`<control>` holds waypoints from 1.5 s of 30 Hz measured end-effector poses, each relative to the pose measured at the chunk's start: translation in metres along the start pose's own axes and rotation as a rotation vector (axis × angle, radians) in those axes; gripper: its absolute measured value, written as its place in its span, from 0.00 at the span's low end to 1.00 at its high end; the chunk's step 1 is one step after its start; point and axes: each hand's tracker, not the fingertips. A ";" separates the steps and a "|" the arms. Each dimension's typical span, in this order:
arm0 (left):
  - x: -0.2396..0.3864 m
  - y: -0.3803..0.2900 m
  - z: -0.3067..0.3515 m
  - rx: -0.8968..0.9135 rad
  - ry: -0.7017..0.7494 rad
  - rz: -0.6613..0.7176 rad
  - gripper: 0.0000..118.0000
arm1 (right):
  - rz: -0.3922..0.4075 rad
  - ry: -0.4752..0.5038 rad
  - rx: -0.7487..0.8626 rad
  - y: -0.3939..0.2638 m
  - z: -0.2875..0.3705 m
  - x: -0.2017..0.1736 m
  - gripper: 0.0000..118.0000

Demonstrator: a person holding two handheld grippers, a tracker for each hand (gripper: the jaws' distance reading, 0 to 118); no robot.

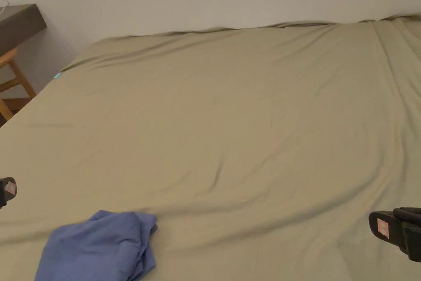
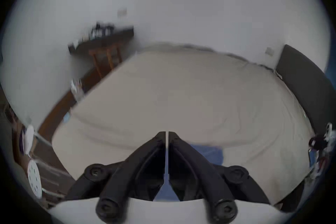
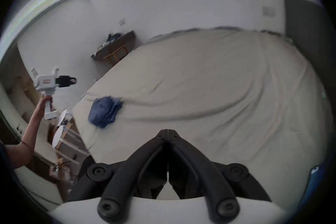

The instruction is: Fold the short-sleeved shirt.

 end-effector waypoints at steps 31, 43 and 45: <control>0.287 0.052 0.155 0.538 -0.179 -0.129 0.89 | 0.142 -0.588 0.703 0.082 0.189 0.034 1.00; 0.278 0.056 0.143 0.504 -0.183 -0.107 0.93 | 0.143 -0.593 0.669 0.080 0.181 0.036 1.00; 0.278 0.056 0.139 0.500 -0.181 -0.109 0.93 | 0.146 -0.590 0.673 0.081 0.180 0.035 1.00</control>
